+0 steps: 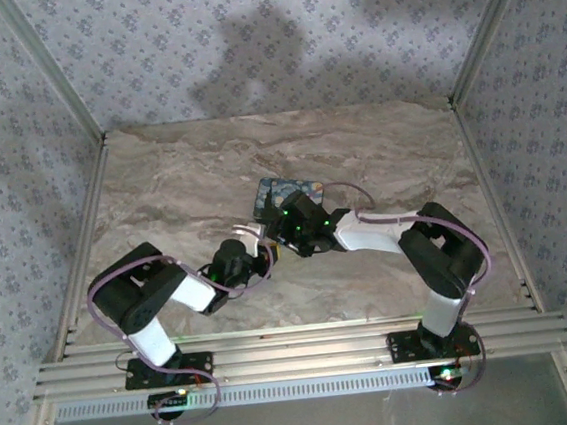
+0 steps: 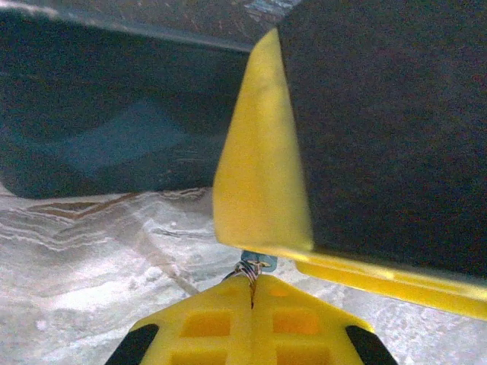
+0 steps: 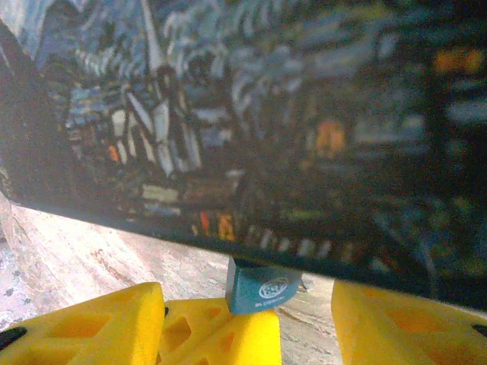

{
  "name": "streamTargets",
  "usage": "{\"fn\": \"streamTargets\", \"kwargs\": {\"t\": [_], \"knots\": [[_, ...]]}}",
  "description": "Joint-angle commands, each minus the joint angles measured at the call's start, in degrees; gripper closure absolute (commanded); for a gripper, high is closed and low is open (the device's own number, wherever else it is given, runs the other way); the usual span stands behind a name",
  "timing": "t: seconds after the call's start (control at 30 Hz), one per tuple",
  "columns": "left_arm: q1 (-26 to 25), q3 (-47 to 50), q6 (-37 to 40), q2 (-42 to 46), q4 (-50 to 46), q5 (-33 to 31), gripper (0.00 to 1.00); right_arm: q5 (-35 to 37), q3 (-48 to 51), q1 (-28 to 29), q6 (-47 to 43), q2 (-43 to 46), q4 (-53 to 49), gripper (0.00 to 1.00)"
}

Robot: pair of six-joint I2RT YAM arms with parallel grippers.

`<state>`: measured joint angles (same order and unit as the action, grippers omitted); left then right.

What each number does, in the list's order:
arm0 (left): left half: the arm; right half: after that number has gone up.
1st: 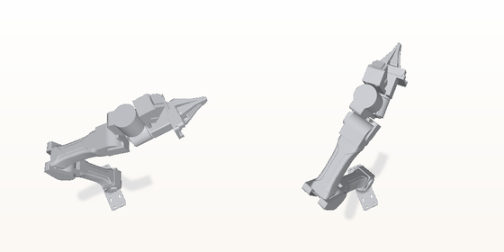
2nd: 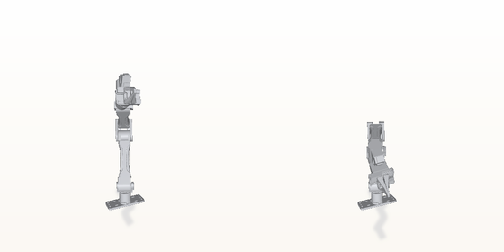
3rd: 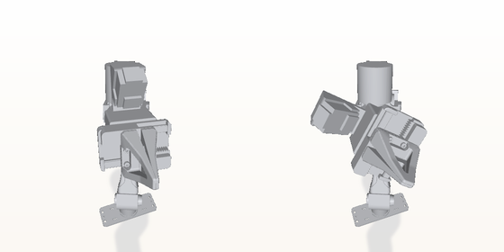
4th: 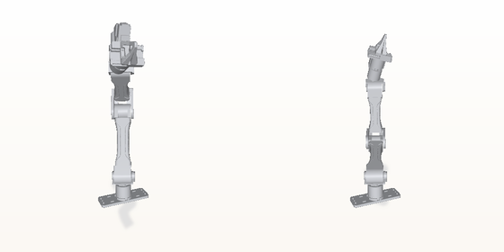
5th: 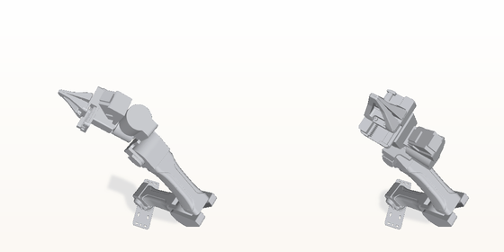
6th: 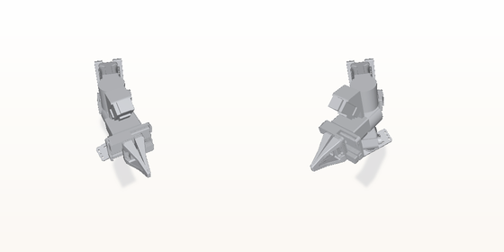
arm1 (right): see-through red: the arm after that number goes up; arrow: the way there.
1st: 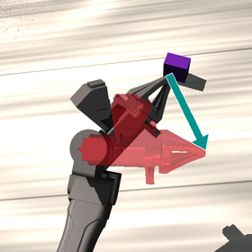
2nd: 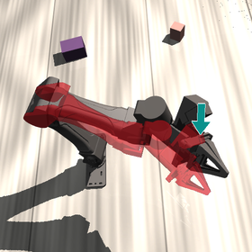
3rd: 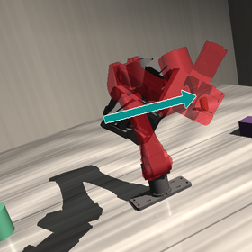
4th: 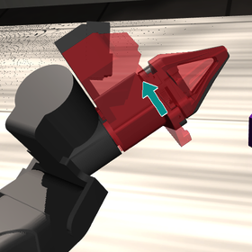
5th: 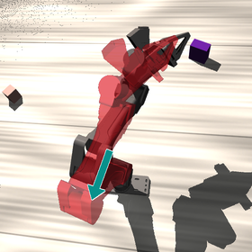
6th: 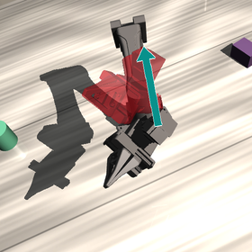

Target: Unlock a padlock with a key

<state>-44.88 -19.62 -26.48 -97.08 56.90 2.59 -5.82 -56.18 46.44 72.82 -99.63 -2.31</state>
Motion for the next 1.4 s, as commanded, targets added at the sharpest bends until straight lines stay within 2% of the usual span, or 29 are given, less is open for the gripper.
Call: {"fn": "streamTargets", "kwargs": {"t": [0.0, 0.17, 0.4, 0.47, 0.6, 0.67, 0.77, 0.93, 1.07, 1.17, 1.37], "knots": [[-2.4, -0.6, 5.3, 1.8, -8.8, -3.8, 1.00, 0.2, -0.2, 0.2, 0.1, 2.3, -3.1, 0.40], [-4.3, -0.4, 7.8, 3.9, -10.9, -7.8, 1.00, -0.2, 0.3, 0.2, 0.1, 2.0, -2.8, 0.45], [-6.0, -0.2, 10.0, 5.7, -11.9, -10.5, 1.00, -0.3, 0.5, 0.3, 0.1, 1.7, -3.2, 0.59], [-6.3, -0.1, 10.2, 6.0, -11.9, -10.8, 1.00, -0.4, 0.2, 0.3, -0.3, 1.5, -4.2, 0.59], [-6.3, 0.3, 9.6, 6.4, -11.1, -10.1, 1.00, -0.3, 0.7, 0.3, -0.2, 1.7, -4.7, 0.46], [-6.4, 0.9, 9.5, 6.9, -10.4, -10.4, 1.00, 0.2, 1.8, 0.3, 0.2, 2.4, -3.8, 0.42], [-6.4, 1.5, 10.6, 7.6, -10.1, -10.9, 1.00, 0.7, 2.4, 0.2, 0.2, 3.2, -3.7, 0.43], [-7.0, 1.6, 13.2, 9.3, -11.5, -12.1, 1.00, 0.4, 2.1, 0.1, -0.5, 3.1, -4.8, 0.53], [-7.6, 1.2, 15.0, 10.3, -12.8, -13.3, 1.00, 0.2, 2.2, 0.3, -0.3, 2.9, -4.9, 0.46], [-7.8, 0.9, 15.6, 10.7, -13.5, -13.9, 1.00, 0.2, 2.0, 0.3, -0.3, 2.9, -5.0, 0.45], [-8.8, 0.6, 16.5, 11.7, -14.6, -15.5, 1.00, -0.3, 1.6, 0.9, -0.3, 2.3, -5.3, 0.61]]}}
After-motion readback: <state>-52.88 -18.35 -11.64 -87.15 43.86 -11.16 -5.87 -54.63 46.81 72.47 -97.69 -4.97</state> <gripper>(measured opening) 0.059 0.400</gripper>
